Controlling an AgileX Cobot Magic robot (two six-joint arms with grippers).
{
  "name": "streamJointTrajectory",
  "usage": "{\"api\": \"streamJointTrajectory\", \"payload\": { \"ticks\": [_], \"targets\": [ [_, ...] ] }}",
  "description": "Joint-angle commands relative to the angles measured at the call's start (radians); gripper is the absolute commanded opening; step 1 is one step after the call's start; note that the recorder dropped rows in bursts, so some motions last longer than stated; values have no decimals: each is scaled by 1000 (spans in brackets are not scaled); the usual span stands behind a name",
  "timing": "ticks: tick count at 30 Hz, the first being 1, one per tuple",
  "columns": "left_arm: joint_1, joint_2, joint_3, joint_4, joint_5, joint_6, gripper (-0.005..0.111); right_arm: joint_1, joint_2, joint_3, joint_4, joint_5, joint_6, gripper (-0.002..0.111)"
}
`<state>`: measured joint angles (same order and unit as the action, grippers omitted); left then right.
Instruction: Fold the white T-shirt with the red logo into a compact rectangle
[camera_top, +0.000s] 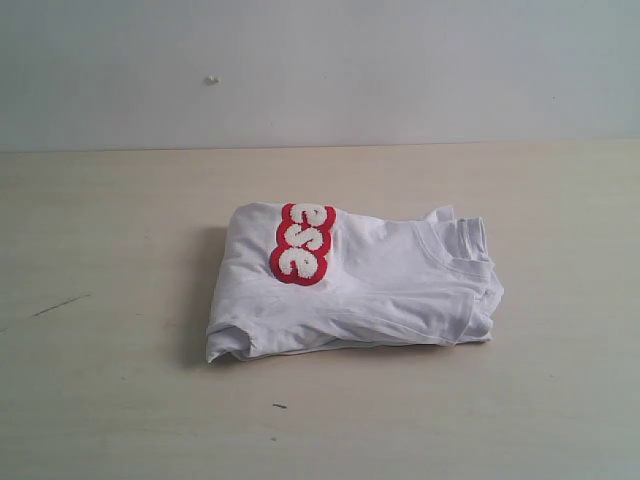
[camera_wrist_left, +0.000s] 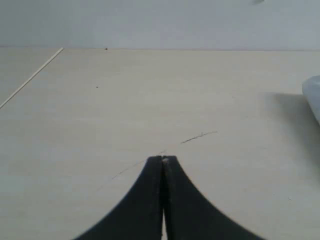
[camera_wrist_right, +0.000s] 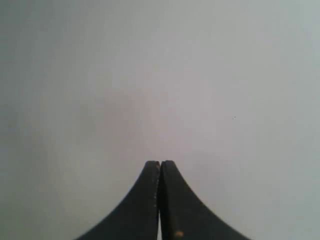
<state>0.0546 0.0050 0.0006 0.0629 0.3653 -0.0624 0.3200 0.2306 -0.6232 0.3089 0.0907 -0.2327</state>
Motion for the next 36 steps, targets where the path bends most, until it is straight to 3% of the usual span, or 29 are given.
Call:
{"api": "streamJointTrajectory", "payload": {
  "ticks": [1, 5, 12, 19, 28, 36],
  "targets": [
    [1, -5, -1, 6, -9, -2, 0, -6, 0, 9, -64, -12, -14, 0],
    [1, -5, -1, 6, -9, -2, 0, -53, -35, 16, -85, -44, -8, 0],
    [1, -5, -1, 6, -9, -2, 0, -289, -132, 135, -95, -154, 51, 0],
    [1, -5, -1, 6, -9, -2, 0, -305, -231, 319, -268, -174, 163, 0],
    [1, -5, -1, 6, -9, 0, 0, -310, -231, 623, -294, -344, 201, 0],
    [1, -5, -1, 6, -9, 0, 0, -378, -231, 623, -370, 9, 201, 0]
  ]
}}
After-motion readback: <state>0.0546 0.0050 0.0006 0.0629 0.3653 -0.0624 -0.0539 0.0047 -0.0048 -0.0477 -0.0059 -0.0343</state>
